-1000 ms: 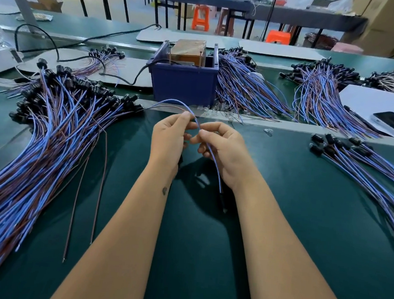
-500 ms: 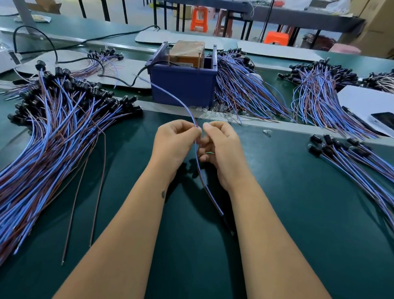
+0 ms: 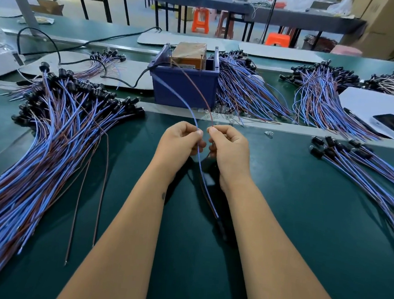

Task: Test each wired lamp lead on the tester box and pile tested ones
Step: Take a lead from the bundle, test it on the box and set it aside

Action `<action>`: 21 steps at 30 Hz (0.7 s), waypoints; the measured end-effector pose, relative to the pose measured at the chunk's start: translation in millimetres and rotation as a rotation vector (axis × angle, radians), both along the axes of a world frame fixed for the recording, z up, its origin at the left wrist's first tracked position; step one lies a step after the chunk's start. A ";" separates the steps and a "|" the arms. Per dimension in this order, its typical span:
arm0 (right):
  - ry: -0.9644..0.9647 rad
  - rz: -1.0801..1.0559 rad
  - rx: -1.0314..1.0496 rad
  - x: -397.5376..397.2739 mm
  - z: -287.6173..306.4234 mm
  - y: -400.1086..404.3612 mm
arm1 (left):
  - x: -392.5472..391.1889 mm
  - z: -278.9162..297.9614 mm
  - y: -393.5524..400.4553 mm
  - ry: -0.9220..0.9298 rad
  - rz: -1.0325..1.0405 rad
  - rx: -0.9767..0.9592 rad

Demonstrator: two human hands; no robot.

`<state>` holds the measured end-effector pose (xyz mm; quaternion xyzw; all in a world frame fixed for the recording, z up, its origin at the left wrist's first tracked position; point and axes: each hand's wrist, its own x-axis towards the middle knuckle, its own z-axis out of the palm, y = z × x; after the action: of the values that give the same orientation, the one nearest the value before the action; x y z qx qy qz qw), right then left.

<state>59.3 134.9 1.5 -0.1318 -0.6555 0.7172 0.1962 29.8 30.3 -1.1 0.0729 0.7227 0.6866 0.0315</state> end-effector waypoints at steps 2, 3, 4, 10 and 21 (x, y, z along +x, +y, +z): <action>0.011 0.006 -0.010 0.6 0.7 0.2 | -1.9 1.8 0.2 -0.060 0.034 0.075; 0.015 0.010 -0.007 0.9 0.7 0.3 | -2.7 2.6 0.8 -0.088 0.053 0.108; 0.016 0.012 -0.005 0.9 0.5 0.4 | -3.5 3.1 0.8 -0.103 0.075 0.117; 0.016 -0.007 -0.024 -0.7 -1.1 1.1 | -7.7 -4.1 -0.2 -0.005 0.145 0.042; 0.042 -0.021 -0.146 0.8 0.8 7.9 | -6.9 -5.3 -10.9 0.046 0.326 -0.174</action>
<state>60.1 142.8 2.3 -0.1375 -0.5957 0.7636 0.2076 22.9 19.5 -6.4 -0.0323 0.7820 0.6158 -0.0904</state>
